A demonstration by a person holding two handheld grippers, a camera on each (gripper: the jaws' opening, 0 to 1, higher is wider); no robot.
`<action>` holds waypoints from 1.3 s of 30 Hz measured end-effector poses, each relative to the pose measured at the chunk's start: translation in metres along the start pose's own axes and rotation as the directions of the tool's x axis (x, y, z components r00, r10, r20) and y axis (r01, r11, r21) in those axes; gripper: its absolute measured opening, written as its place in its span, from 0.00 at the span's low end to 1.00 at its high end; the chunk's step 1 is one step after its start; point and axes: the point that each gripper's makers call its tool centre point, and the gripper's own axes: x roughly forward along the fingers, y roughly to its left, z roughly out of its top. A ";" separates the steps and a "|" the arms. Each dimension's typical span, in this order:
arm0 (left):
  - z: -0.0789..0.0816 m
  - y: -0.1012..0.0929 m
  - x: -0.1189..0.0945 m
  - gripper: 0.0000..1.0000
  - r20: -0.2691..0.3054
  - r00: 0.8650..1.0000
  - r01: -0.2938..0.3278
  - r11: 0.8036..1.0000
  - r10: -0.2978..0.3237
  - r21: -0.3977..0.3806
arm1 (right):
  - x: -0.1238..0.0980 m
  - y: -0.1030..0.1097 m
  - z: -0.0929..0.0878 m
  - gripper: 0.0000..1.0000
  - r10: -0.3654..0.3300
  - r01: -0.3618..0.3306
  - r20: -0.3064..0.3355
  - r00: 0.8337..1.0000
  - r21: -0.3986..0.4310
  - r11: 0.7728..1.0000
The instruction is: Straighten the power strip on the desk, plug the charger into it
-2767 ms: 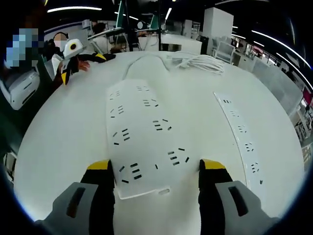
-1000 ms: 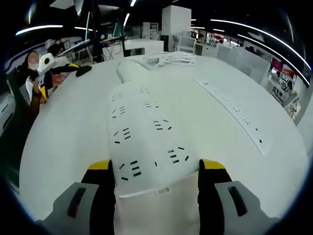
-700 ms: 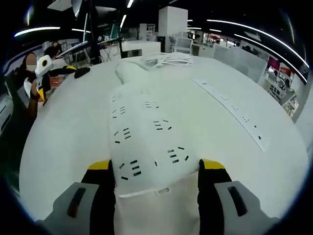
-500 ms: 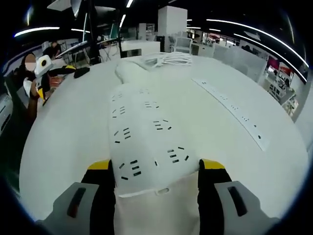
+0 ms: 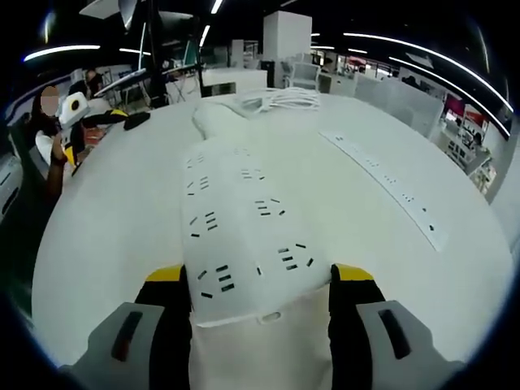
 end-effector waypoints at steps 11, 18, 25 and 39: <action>-0.001 0.000 -0.001 0.96 -0.002 1.000 0.001 1.000 -0.001 -0.003 | -0.001 -0.002 0.000 0.69 0.008 -0.008 0.005 1.000 -0.014 1.000; -0.001 0.000 0.001 0.98 -0.002 1.000 0.005 1.000 -0.005 -0.003 | 0.003 0.005 0.004 1.00 -0.027 0.028 0.037 0.999 -0.020 0.999; 0.001 -0.001 0.003 0.99 -0.004 1.000 0.008 1.000 -0.008 0.001 | -0.007 0.008 0.014 1.00 -0.016 0.016 0.069 0.998 0.002 1.000; 0.004 -0.002 0.004 0.99 0.007 1.000 0.007 1.000 -0.007 -0.022 | -0.028 0.000 0.009 1.00 -0.059 0.059 0.087 0.994 0.000 0.998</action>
